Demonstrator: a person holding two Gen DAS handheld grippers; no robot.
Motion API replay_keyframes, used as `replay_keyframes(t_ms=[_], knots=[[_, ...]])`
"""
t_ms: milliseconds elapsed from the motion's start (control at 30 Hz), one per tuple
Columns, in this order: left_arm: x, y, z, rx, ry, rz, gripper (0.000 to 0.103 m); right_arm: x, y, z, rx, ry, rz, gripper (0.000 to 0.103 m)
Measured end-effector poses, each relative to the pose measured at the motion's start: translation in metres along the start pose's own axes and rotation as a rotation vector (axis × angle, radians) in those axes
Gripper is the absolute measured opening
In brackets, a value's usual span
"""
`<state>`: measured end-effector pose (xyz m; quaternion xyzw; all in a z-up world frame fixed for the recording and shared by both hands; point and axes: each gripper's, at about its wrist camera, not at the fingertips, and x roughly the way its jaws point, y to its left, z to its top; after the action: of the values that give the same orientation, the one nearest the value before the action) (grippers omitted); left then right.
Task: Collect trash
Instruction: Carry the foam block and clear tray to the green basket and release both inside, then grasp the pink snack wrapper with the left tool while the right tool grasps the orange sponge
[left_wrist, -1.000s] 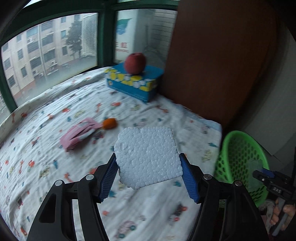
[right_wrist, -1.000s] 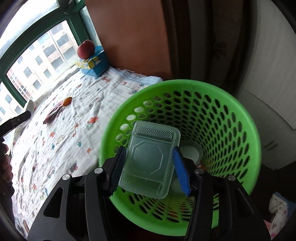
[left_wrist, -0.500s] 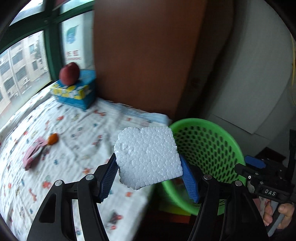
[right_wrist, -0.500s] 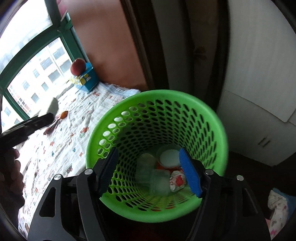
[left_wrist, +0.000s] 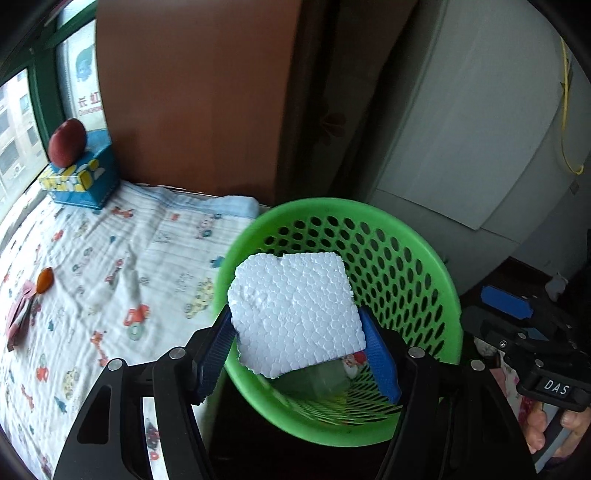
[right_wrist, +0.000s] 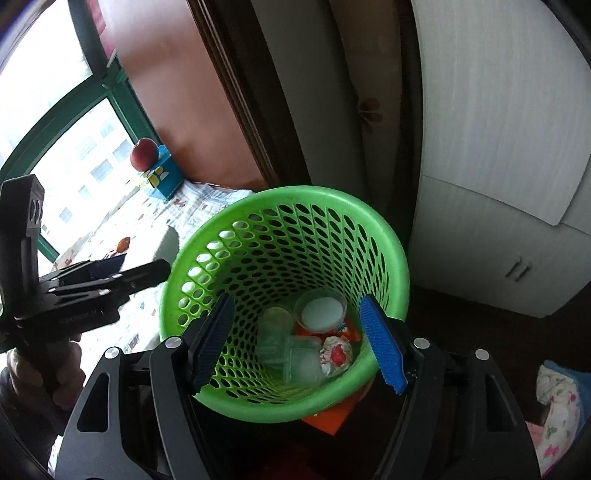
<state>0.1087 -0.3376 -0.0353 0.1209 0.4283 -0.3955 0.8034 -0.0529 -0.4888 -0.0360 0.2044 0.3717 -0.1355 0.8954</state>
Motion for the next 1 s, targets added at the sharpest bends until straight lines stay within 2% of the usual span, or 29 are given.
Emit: replay_keyframes(t_ms=[67, 267, 467, 733, 1000], knots=[[0.002, -0.004, 0.000, 0.001, -0.001, -0.011, 0.075, -0.001, -0.001, -0.001, 0.005, 0.000, 0.004, 0.070], [-0.004, -0.008, -0.004, 0.027, -0.024, -0.003, 0.076, -0.002, -0.001, -0.001, 0.005, -0.003, 0.009, 0.070], [-0.022, 0.015, -0.008, 0.013, -0.057, 0.052, 0.076, 0.002, 0.012, 0.001, -0.018, 0.003, 0.027, 0.072], [-0.050, 0.078, -0.018, -0.069, -0.084, 0.157, 0.076, 0.015, 0.050, 0.009, -0.078, 0.023, 0.073, 0.073], [-0.070, 0.169, -0.026, -0.156, -0.089, 0.289, 0.076, 0.035, 0.103, 0.020, -0.155, 0.048, 0.134, 0.074]])
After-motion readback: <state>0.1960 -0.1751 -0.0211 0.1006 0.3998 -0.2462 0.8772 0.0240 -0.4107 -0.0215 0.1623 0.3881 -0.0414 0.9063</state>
